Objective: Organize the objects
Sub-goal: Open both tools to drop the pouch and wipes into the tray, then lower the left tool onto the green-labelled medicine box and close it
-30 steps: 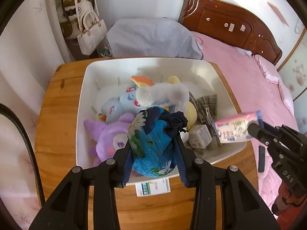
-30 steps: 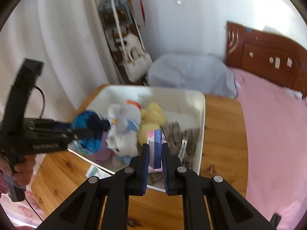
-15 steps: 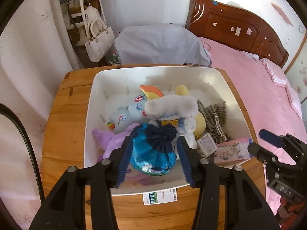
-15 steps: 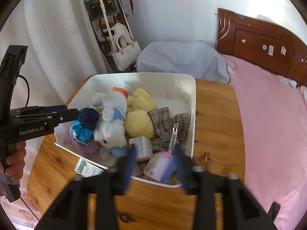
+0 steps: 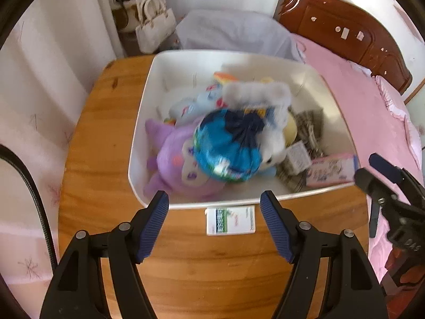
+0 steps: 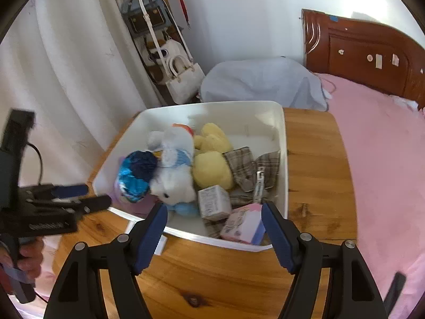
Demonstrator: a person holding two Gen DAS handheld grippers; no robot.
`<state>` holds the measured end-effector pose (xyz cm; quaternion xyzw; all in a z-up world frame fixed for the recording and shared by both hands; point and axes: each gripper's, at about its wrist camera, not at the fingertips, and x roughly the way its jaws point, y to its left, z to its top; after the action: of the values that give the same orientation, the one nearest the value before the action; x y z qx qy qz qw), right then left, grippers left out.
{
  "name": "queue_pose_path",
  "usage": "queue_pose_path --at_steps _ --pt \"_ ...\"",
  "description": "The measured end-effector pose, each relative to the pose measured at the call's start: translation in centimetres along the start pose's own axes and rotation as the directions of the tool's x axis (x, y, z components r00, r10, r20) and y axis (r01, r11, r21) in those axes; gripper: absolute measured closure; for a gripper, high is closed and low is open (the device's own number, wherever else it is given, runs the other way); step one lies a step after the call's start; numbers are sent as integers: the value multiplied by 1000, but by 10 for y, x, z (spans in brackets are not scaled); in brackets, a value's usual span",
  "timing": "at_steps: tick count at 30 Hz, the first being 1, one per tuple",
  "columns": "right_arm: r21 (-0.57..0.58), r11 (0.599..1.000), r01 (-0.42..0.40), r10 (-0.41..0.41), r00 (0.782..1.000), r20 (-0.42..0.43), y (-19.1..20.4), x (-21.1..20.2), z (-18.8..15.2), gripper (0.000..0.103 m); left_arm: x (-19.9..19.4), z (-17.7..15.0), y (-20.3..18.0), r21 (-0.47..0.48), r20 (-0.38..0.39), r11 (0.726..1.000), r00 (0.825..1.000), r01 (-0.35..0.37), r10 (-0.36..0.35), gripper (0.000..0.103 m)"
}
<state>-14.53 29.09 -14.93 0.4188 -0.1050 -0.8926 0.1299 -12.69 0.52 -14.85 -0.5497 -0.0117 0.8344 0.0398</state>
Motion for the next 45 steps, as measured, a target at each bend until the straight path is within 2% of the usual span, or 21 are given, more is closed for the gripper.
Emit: queue_pose_path --at_steps 5,15,25,35,45 --pt "19 999 -51 50 998 36 4 -6 -6 24 11 -15 3 -16 -64 1000 998 16 -17 28" --pt "3 998 -65 65 997 51 12 -8 -6 24 40 -37 -17 7 -159 999 987 38 -37 28" --pt "-2 999 -37 37 999 28 6 -5 -8 23 58 -38 -32 15 -177 999 984 39 -35 28" --pt "23 1000 -18 17 1000 15 -6 -2 -12 23 71 -36 -45 65 -174 998 984 -19 31 28" --pt "17 1000 -11 11 1000 5 -7 -1 -17 23 76 -40 -49 69 -170 996 983 -55 66 28"
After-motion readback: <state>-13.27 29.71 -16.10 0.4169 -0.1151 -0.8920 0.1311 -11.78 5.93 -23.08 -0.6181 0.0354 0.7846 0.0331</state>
